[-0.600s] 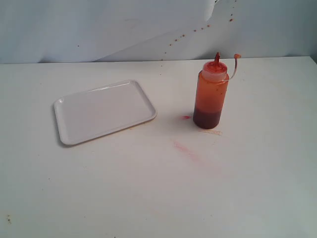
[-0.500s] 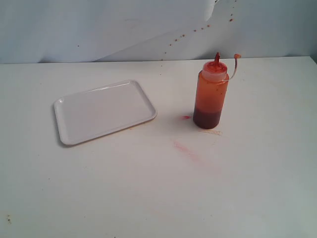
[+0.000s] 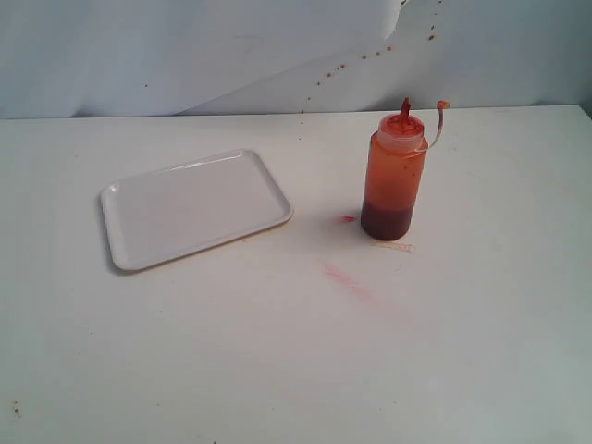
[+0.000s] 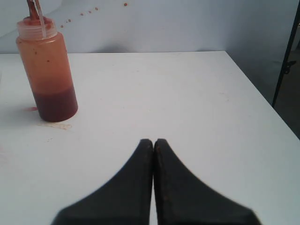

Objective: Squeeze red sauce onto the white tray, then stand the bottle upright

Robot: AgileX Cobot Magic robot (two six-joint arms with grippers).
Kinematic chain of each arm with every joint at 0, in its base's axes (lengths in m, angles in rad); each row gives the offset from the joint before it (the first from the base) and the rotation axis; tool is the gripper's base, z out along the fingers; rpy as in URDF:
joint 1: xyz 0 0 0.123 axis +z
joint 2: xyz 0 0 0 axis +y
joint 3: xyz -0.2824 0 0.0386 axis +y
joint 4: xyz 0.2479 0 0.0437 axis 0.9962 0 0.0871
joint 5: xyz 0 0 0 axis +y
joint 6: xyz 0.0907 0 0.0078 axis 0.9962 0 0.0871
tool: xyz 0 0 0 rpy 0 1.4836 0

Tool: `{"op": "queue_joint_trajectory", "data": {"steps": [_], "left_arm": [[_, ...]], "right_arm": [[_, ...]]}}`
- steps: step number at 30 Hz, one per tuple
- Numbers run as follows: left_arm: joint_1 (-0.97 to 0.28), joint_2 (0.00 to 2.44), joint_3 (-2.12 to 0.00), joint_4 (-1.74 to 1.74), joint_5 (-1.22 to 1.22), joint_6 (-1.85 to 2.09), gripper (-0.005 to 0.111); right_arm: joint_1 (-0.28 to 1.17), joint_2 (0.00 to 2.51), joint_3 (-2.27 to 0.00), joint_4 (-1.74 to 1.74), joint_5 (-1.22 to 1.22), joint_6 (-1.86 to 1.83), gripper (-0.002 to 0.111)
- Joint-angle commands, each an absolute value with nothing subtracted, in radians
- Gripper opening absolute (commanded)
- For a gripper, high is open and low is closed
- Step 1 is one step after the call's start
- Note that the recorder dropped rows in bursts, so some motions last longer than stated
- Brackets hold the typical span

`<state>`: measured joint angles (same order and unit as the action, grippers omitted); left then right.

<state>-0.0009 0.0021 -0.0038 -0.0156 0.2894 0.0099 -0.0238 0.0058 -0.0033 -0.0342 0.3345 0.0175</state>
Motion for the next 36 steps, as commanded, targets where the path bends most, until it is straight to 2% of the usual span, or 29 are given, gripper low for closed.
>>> {"op": "queue_joint_trajectory", "data": {"steps": [1,9,14,18,21,25,28,32,35,36], "left_arm": [[-0.006,0.000,0.000,-0.013,0.284,0.011,0.000],[-0.006,0.000,0.000,0.021,0.282,0.008,0.000],[-0.006,0.000,0.000,-0.039,0.160,0.008,0.000],[-0.006,0.000,0.000,-0.120,-0.142,-0.031,0.000],[-0.006,0.000,0.000,-0.165,-0.450,-0.231,0.000],[-0.006,0.000,0.000,-0.134,-0.734,-0.438,0.000],[-0.006,0.000,-0.044,0.012,-0.689,-0.504,0.000],[-0.006,0.000,-0.159,0.461,-0.585,-0.545,0.000],[-0.006,0.086,-0.227,0.623,-0.575,-0.553,0.000],[-0.006,0.180,-0.238,0.628,-0.578,-0.671,0.000]], "right_arm": [[-0.019,0.000,0.000,-0.030,0.332,0.008,0.000],[-0.019,0.000,0.000,-0.030,0.332,0.008,0.000],[-0.019,0.000,0.000,-0.030,0.332,0.008,0.000],[-0.019,0.000,0.000,-0.030,0.332,0.008,0.000],[-0.019,0.000,0.000,-0.030,0.332,0.008,0.000],[-0.019,0.000,0.000,-0.030,0.332,0.008,0.000],[-0.019,0.000,0.000,-0.030,0.332,0.008,0.000],[-0.019,0.000,0.000,-0.030,0.332,0.008,0.000],[-0.019,0.000,0.000,-0.030,0.332,0.008,0.000],[-0.019,0.000,0.000,-0.030,0.332,0.008,0.000]]}}
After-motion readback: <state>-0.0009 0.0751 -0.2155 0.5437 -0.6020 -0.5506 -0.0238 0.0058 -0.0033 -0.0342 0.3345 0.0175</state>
